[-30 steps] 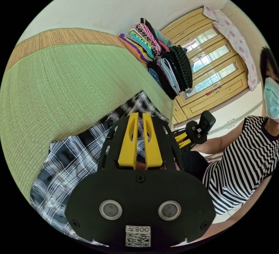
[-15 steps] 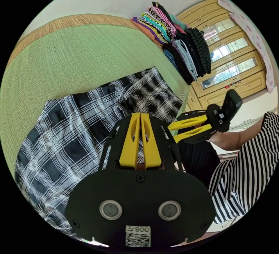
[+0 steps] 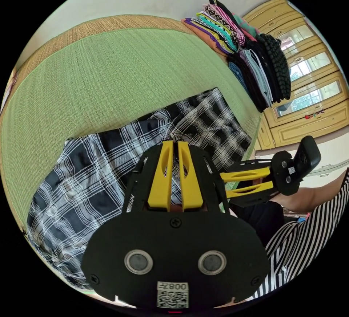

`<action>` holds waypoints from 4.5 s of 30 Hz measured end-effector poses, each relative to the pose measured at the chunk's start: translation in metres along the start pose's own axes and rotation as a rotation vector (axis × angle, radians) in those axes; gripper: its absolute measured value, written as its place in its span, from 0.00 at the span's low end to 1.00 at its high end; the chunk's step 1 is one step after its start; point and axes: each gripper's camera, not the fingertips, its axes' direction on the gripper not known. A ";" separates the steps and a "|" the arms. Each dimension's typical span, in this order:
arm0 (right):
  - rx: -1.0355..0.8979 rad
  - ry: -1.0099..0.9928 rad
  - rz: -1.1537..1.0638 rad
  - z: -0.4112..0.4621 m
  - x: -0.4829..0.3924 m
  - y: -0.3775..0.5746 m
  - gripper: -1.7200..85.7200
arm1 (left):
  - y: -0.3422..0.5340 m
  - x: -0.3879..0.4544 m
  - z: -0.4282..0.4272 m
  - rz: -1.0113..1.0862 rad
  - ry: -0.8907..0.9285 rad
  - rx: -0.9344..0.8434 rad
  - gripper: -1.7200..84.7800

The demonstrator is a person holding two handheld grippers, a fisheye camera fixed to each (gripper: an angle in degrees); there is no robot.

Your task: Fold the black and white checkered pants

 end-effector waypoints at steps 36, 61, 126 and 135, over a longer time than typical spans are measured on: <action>-0.009 -0.253 0.158 0.002 0.092 0.023 0.02 | 0.037 0.000 0.054 -0.155 0.090 0.043 0.02; 0.286 -0.441 0.672 -0.087 0.274 0.219 0.07 | -0.009 0.224 0.182 0.382 -0.085 -0.119 0.10; 0.456 -0.547 0.527 -0.169 0.185 -0.021 0.03 | 0.233 -0.019 0.059 0.006 0.344 0.424 0.03; 0.345 -0.556 0.319 -0.108 0.052 -0.168 0.03 | 0.361 -0.154 0.017 -0.316 0.328 0.652 0.03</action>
